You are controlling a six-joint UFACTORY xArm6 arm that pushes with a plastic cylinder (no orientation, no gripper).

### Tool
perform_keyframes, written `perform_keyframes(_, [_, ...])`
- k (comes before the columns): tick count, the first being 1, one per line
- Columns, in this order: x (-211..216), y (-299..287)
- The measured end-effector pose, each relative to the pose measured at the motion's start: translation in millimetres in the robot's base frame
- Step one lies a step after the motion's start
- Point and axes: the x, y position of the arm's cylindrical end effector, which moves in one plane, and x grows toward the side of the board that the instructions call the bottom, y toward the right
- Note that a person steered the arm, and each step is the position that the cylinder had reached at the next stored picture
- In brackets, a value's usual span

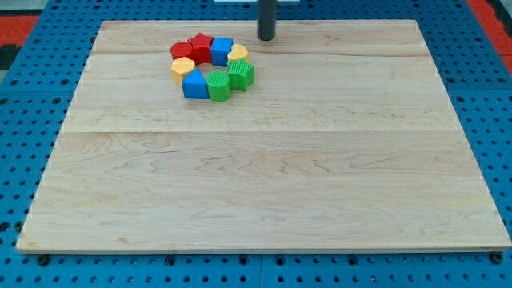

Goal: Slide the blue blocks to the bottom of the hexagon

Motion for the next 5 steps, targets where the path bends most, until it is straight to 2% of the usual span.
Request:
perform_keyframes(1, [-2.8, -22.4])
perform_keyframes(2, [14.6, -39.4])
perform_keyframes(4, [109.8, -66.0])
perform_keyframes(5, [139.5, -69.6])
